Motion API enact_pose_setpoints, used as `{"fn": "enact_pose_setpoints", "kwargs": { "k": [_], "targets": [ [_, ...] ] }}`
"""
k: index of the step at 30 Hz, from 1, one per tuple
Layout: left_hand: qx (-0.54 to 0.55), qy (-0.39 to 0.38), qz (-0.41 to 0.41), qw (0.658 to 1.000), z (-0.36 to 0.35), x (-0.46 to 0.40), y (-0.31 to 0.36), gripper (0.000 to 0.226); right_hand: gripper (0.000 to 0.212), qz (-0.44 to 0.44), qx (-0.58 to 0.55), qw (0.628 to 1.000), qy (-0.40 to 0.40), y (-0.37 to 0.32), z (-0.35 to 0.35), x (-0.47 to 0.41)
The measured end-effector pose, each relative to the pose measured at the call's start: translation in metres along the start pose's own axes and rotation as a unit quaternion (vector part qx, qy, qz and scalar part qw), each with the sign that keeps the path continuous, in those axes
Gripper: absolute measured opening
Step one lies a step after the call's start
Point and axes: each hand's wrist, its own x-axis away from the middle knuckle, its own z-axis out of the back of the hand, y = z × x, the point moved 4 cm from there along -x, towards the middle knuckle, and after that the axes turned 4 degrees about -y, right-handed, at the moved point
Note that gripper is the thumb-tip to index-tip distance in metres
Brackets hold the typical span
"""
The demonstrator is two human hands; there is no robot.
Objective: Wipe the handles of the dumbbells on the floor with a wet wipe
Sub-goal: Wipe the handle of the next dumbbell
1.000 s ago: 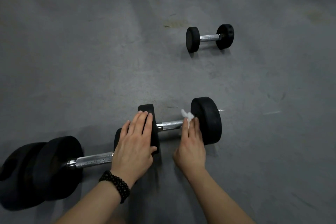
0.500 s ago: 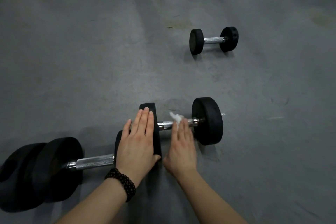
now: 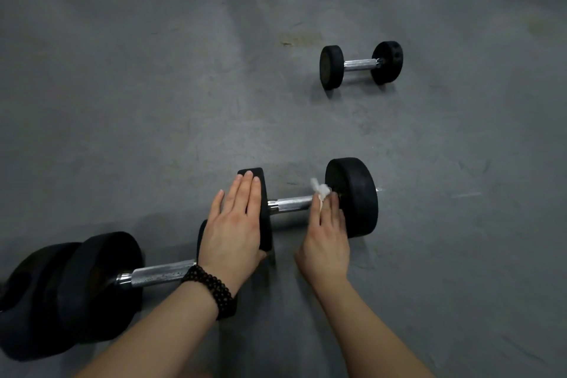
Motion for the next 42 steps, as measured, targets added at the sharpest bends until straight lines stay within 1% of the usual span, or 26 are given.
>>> {"fn": "enact_pose_setpoints", "kwargs": {
  "k": [1, 2, 4, 5, 6, 7, 10, 11, 12, 15, 16, 17, 20, 21, 23, 26, 27, 28, 30, 32, 33, 35, 38, 39, 40, 42],
  "targets": [
    [0.0, 0.0, 0.0, 1.0, -0.001, 0.0, -0.001, 0.143, 0.107, -0.02, -0.011, 1.0, -0.005, 0.0, 0.001, 0.001],
    [-0.002, 0.0, 0.001, 1.0, -0.001, -0.001, -0.001, 0.143, 0.109, -0.015, -0.022, 1.0, -0.014, -0.008, 0.0, 0.002],
    [-0.002, 0.0, 0.003, 1.0, -0.001, -0.003, -0.001, 0.142, 0.111, 0.063, -0.035, 0.997, -0.03, -0.032, -0.006, 0.008],
    [-0.001, 0.0, 0.004, 1.0, 0.0, -0.003, -0.001, 0.14, 0.109, 0.115, -0.026, 0.992, -0.036, -0.042, -0.01, 0.011],
    [-0.001, -0.001, 0.005, 1.0, 0.0, -0.004, -0.001, 0.139, 0.108, 0.141, -0.01, 0.989, -0.036, -0.044, -0.013, 0.011],
    [0.0, -0.005, 0.004, 1.0, 0.001, -0.006, -0.002, 0.139, 0.108, 0.131, 0.002, 0.991, -0.027, -0.038, -0.013, 0.008],
    [0.005, -0.02, 0.0, 1.0, 0.001, -0.011, -0.005, 0.14, 0.107, -0.015, -0.008, 1.0, -0.001, -0.006, -0.003, -0.003],
    [0.006, -0.022, 0.001, 1.0, 0.002, -0.013, -0.006, 0.141, 0.107, -0.033, -0.015, 0.999, -0.005, -0.004, -0.001, -0.004],
    [0.01, -0.025, 0.001, 1.0, 0.002, -0.016, -0.007, 0.141, 0.107, -0.018, -0.027, 0.999, -0.018, -0.009, -0.001, -0.005],
    [0.021, -0.038, 0.006, 0.999, 0.005, -0.022, -0.007, 0.143, 0.103, 0.122, -0.004, 0.991, -0.048, -0.034, -0.006, -0.001],
    [0.024, -0.043, 0.006, 0.999, 0.006, -0.023, -0.007, 0.143, 0.1, 0.148, 0.009, 0.988, -0.044, -0.035, -0.008, -0.002],
    [0.028, -0.046, 0.004, 0.999, 0.007, -0.025, -0.007, 0.144, 0.098, 0.137, 0.013, 0.99, -0.032, -0.03, -0.008, -0.006],
    [0.048, -0.056, -0.009, 0.997, 0.01, -0.032, -0.011, 0.147, 0.102, -0.001, 0.001, 1.0, -0.003, -0.005, 0.0, -0.015],
    [0.055, -0.058, -0.013, 0.997, 0.011, -0.034, -0.012, 0.148, 0.105, -0.018, -0.008, 1.0, -0.011, -0.005, 0.002, -0.016],
    [0.063, -0.034, -0.02, 0.997, 0.013, -0.033, -0.011, 0.145, 0.106, 0.029, -0.034, 0.998, -0.038, -0.02, 0.001, -0.016],
    [0.07, 0.025, -0.018, 0.997, 0.013, -0.023, -0.009, 0.127, 0.095, 0.148, -0.02, 0.987, -0.06, -0.044, 0.0, -0.013],
    [0.071, 0.037, -0.019, 0.997, 0.011, -0.02, -0.008, 0.121, 0.095, 0.149, -0.012, 0.988, -0.05, -0.042, -0.002, -0.015],
    [0.071, 0.045, -0.019, 0.996, 0.01, -0.018, -0.007, 0.116, 0.096, 0.119, -0.004, 0.992, -0.038, -0.034, -0.004, -0.019],
    [0.066, 0.051, -0.017, 0.996, 0.008, -0.018, -0.006, 0.111, 0.101, 0.023, -0.002, 1.0, -0.007, -0.018, -0.002, -0.024],
    [0.06, 0.052, -0.009, 0.997, 0.008, -0.019, -0.006, 0.11, 0.103, -0.014, -0.019, 1.0, 0.001, -0.015, -0.001, -0.026],
    [0.059, 0.05, -0.008, 0.997, 0.007, -0.02, -0.006, 0.111, 0.103, -0.003, -0.031, 0.999, -0.008, -0.021, -0.002, -0.027],
    [0.058, 0.034, -0.009, 0.998, 0.005, -0.022, -0.007, 0.117, 0.102, 0.058, -0.04, 0.997, -0.024, -0.034, -0.003, -0.028],
    [0.042, 0.014, -0.013, 0.999, 0.001, -0.026, -0.009, 0.13, 0.099, 0.146, 0.0, 0.988, -0.053, -0.029, 0.002, -0.033],
    [0.041, 0.014, -0.013, 0.999, 0.0, -0.027, -0.009, 0.131, 0.099, 0.152, 0.016, 0.987, -0.045, -0.019, 0.003, -0.037],
    [0.041, 0.014, -0.013, 0.999, 0.0, -0.028, -0.009, 0.13, 0.1, 0.133, 0.023, 0.99, -0.028, -0.009, 0.006, -0.04],
    [0.036, 0.017, -0.013, 0.999, 0.0, -0.028, -0.009, 0.127, 0.103, 0.063, 0.011, 0.998, -0.001, -0.001, 0.01, -0.045]
  ]
}}
